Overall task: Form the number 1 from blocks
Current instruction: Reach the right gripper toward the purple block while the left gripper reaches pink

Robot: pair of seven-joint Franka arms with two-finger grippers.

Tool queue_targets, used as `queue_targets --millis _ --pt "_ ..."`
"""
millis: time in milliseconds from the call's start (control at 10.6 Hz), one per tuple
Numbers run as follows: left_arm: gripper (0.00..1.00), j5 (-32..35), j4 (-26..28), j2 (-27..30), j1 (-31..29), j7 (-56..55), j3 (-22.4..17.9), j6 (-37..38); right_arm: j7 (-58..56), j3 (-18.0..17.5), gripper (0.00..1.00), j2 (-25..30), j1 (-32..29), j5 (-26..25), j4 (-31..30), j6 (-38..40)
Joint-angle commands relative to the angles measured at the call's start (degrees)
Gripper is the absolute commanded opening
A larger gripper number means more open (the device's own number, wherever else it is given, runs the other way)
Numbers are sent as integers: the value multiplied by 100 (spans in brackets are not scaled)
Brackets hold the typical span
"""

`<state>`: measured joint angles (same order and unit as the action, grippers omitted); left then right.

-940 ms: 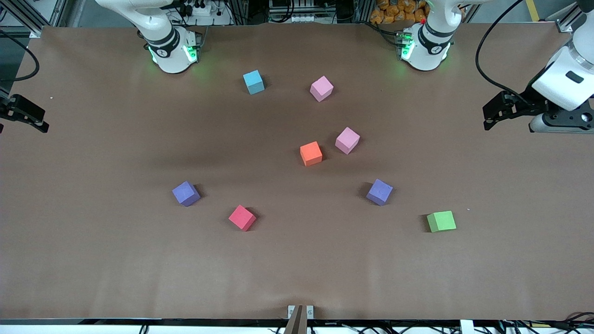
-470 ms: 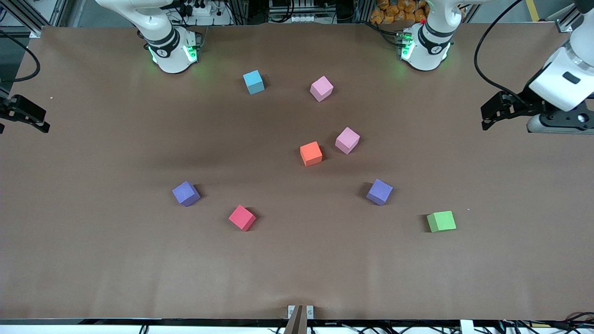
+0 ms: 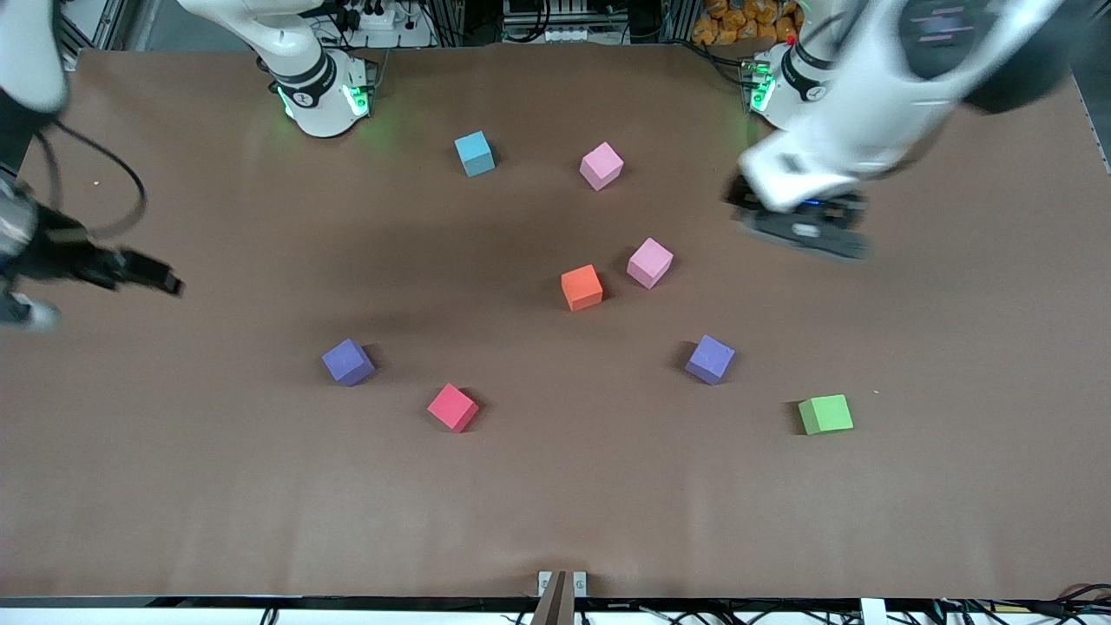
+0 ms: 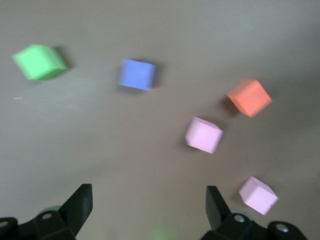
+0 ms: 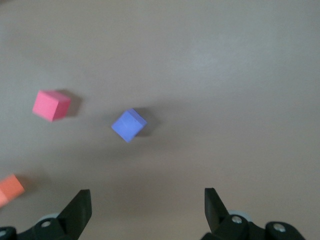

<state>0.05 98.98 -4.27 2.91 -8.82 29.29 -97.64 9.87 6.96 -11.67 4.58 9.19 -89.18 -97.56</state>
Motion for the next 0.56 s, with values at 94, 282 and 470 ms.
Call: queue_targets --millis 94,282,470 --pt "100 -76 1479 164 -72 -190 1076 -1280 1786 8 100 -923 376 206 111 -894" --pt "100 -233 2227 164 -72 -391 1603 -1958 2455 8 100 -1389 465 224 111 -1404" --pt "100 -243 2869 155 -63 -629 2105 -2538 3561 16 100 -1768 526 224 103 -1608"
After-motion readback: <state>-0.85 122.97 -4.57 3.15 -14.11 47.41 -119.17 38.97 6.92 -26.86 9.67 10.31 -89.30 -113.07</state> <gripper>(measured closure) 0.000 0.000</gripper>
